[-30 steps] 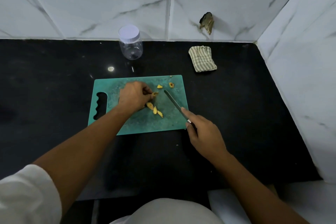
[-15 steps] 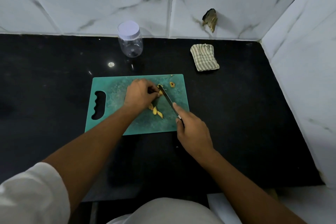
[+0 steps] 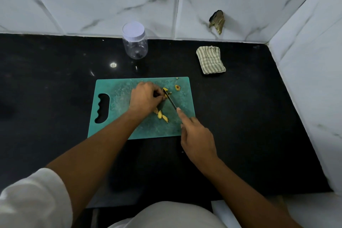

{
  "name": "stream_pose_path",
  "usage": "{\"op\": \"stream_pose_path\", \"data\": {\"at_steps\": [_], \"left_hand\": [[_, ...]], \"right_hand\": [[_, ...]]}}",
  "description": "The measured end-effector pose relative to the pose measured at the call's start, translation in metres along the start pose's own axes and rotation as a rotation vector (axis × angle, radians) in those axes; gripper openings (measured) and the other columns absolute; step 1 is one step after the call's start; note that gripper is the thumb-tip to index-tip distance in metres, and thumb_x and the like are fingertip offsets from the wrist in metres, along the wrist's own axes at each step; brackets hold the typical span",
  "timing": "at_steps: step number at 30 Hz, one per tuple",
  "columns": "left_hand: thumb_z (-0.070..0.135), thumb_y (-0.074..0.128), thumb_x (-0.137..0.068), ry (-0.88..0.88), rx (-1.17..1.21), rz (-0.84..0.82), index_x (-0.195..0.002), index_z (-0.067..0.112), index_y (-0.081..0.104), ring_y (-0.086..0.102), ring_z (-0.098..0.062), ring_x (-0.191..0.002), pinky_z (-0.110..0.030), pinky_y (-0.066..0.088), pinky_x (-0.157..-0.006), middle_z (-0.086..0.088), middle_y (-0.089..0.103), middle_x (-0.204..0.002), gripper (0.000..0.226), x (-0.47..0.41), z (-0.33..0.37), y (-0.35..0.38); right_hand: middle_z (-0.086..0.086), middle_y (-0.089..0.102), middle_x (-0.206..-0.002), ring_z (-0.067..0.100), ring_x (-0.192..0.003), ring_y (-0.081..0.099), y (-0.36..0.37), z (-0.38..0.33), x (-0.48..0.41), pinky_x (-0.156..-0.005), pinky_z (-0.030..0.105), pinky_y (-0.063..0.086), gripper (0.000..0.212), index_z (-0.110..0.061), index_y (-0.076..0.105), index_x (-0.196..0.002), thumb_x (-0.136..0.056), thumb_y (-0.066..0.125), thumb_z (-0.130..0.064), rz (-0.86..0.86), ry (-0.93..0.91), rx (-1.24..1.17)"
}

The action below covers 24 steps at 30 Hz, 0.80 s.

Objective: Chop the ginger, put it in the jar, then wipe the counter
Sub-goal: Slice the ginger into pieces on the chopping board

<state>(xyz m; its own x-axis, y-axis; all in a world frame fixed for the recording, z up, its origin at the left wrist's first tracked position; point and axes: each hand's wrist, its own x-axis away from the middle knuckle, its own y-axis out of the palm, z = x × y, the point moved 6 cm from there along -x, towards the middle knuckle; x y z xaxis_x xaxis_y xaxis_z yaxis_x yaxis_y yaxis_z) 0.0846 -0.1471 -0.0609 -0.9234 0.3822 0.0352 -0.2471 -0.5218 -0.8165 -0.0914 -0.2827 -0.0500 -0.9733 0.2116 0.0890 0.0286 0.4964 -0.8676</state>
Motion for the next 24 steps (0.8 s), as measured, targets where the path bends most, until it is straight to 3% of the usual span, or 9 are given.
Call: {"op": "stream_pose_path", "data": {"at_steps": [19,24], "left_hand": [[0.035,0.082,-0.082,0.012,-0.01,-0.005,-0.08,0.034,0.074,0.058,-0.017,-0.101,-0.047,0.053,-0.09,0.012,0.069,-0.094,0.008,0.0031,0.0016,-0.0022],[0.034,0.082,-0.083,0.018,-0.003,0.001,-0.083,0.034,0.076,0.058,-0.017,-0.101,-0.046,0.053,-0.09,0.012,0.069,-0.093,0.006,0.0034,0.0019,-0.0025]], "right_hand": [[-0.005,0.057,-0.099,0.017,-0.073,0.058,-0.001,0.0044,0.0006,-0.067,0.044,0.055,0.058,-0.04,0.029,-0.16,-0.106,0.045,-0.024,0.01,-0.026,-0.004],[0.001,0.059,-0.109,0.023,-0.076,0.062,0.0004,0.0022,-0.004,-0.07,0.043,0.056,0.069,-0.037,0.022,-0.163,-0.103,0.048,-0.015,-0.025,-0.029,0.151]]}}
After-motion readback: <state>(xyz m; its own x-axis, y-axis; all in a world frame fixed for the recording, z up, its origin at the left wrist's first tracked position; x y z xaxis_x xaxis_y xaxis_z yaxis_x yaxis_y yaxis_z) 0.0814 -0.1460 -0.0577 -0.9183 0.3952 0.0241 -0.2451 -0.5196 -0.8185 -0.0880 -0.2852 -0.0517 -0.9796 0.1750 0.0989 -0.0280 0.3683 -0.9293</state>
